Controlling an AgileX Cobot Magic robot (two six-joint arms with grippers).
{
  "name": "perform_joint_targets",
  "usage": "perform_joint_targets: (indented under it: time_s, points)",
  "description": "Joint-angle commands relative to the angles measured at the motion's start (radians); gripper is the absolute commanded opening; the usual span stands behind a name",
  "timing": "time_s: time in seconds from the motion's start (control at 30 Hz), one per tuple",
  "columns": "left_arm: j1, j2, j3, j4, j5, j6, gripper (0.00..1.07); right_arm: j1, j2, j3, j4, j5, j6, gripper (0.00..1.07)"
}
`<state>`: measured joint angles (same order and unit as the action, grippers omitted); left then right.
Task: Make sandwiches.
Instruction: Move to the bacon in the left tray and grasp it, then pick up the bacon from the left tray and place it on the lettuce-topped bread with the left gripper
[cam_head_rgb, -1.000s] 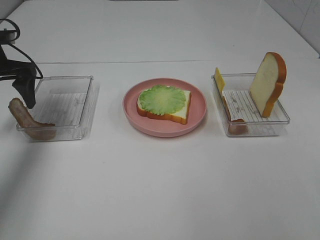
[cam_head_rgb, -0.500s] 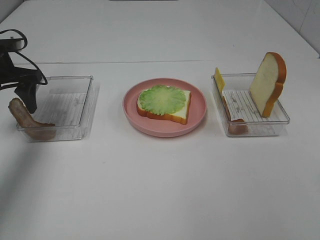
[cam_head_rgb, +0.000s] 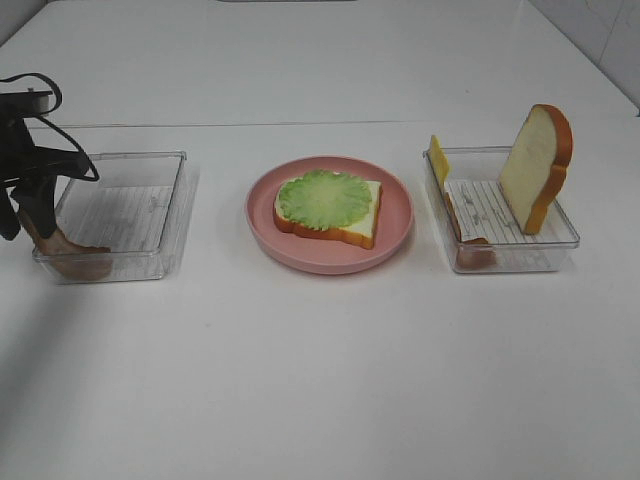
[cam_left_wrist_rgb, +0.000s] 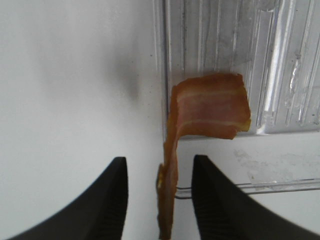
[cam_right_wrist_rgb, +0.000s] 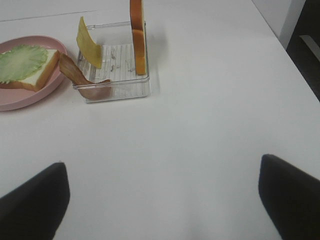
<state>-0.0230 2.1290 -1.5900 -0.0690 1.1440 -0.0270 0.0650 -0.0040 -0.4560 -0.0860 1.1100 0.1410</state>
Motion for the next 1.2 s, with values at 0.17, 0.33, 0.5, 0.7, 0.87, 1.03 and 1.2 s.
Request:
perform_joint_targets:
  time_s: [0.17, 0.33, 0.5, 0.7, 0.87, 1.03, 1.2]
  points:
    - [-0.002, 0.002, 0.004, 0.015, -0.007, -0.001, 0.14, -0.001, -0.031, 0.000, -0.008, -0.008, -0.001, 0.96]
    - [-0.002, 0.002, 0.004, 0.011, -0.004, -0.003, 0.14, -0.001, -0.031, 0.000, -0.008, -0.008, -0.001, 0.96]
    - [-0.002, 0.002, 0.004, 0.008, -0.018, 0.000, 0.13, -0.001, -0.031, 0.000, -0.008, -0.008, -0.001, 0.96]
    - [-0.005, -0.004, -0.007, -0.001, -0.021, 0.041, 0.00, -0.001, -0.031, 0.000, -0.008, -0.008, -0.001, 0.96]
    - [-0.021, -0.048, -0.008, -0.010, -0.019, 0.067, 0.00, -0.001, -0.031, 0.000, -0.008, -0.008, -0.001, 0.96]
    - [-0.047, -0.136, -0.012, -0.027, -0.032, 0.070, 0.00, -0.001, -0.031, 0.000, -0.008, -0.008, -0.001, 0.96]
    - [-0.088, -0.199, -0.077, -0.040, -0.014, 0.071, 0.00, -0.001, -0.031, 0.000, -0.008, -0.008, -0.001, 0.96]
